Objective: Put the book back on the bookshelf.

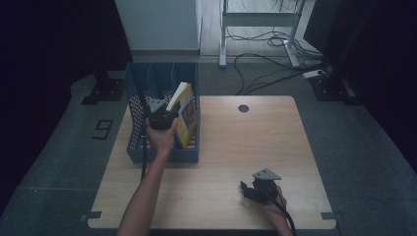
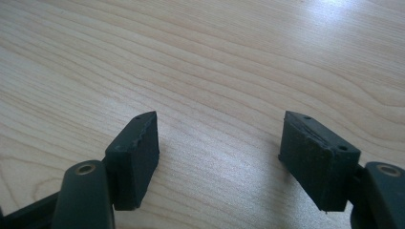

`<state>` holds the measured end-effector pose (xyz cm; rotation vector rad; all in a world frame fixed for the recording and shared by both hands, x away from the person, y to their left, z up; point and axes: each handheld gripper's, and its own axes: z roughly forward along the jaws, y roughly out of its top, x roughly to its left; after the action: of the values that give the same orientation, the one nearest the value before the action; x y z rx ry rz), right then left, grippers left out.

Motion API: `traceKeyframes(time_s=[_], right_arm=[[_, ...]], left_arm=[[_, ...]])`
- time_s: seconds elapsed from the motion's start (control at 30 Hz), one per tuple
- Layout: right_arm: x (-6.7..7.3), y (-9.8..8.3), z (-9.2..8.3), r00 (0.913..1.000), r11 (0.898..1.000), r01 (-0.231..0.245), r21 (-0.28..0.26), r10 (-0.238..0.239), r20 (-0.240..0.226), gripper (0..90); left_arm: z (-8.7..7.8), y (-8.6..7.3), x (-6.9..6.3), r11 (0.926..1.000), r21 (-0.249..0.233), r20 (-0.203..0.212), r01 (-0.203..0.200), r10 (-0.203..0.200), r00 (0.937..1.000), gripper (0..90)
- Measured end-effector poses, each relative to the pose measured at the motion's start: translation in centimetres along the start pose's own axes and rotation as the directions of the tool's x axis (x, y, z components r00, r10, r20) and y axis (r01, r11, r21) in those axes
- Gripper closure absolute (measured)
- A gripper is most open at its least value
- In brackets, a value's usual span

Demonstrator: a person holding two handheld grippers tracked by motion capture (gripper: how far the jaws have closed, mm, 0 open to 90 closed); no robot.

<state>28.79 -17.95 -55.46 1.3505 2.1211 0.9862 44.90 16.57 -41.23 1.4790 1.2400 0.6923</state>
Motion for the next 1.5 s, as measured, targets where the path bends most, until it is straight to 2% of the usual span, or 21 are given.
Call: traceKeyframes(time_s=[0.17,0.33,0.5,0.6,0.73,0.93,1.3,1.5], right_arm=[[0.0,0.0,0.0,1.0000,1.000,0.002,-0.001,-0.002,0.000,28.8],[0.0,0.0,0.0,1.0000,1.000,0.001,-0.001,-0.001,-0.001,28.8],[0.0,0.0,0.0,1.0000,1.000,0.001,0.000,-0.001,-0.001,28.8],[0.0,0.0,0.0,1.0000,1.000,0.001,0.000,-0.001,-0.001,28.8],[0.0,0.0,0.0,1.0000,1.000,-0.001,0.000,0.001,-0.001,28.8],[0.0,0.0,0.0,1.0000,1.000,-0.001,0.001,0.001,-0.001,28.8],[0.0,-0.1,-0.1,1.0000,1.000,-0.003,0.002,0.003,0.001,28.9],[0.0,-0.1,-0.1,1.0000,1.000,-0.003,0.002,0.003,0.000,29.0]], left_arm=[[0.7,0.3,0.5,0.9998,-0.018,-0.025,0.011,-0.011,0.9996,75.6],[1.4,0.3,-0.1,0.9986,-0.050,-0.055,-0.020,0.018,0.9984,75.7],[1.8,0.3,-0.2,0.9968,-0.080,-0.068,-0.008,0.003,0.9977,75.7],[2.1,0.1,-0.7,0.9944,-0.101,-0.089,-0.034,0.025,0.9957,75.7],[2.7,-0.4,-0.7,0.9959,-0.088,-0.083,-0.023,0.016,0.9964,75.7],[2.7,-0.7,-1.0,0.9938,-0.104,-0.098,-0.040,0.030,0.9947,75.6],[2.6,-0.7,-1.0,0.9942,-0.094,-0.102,-0.052,0.043,0.9939,74.9],[2.3,-0.8,-0.7,0.9957,-0.085,-0.088,-0.036,0.028,0.9957,72.9]])
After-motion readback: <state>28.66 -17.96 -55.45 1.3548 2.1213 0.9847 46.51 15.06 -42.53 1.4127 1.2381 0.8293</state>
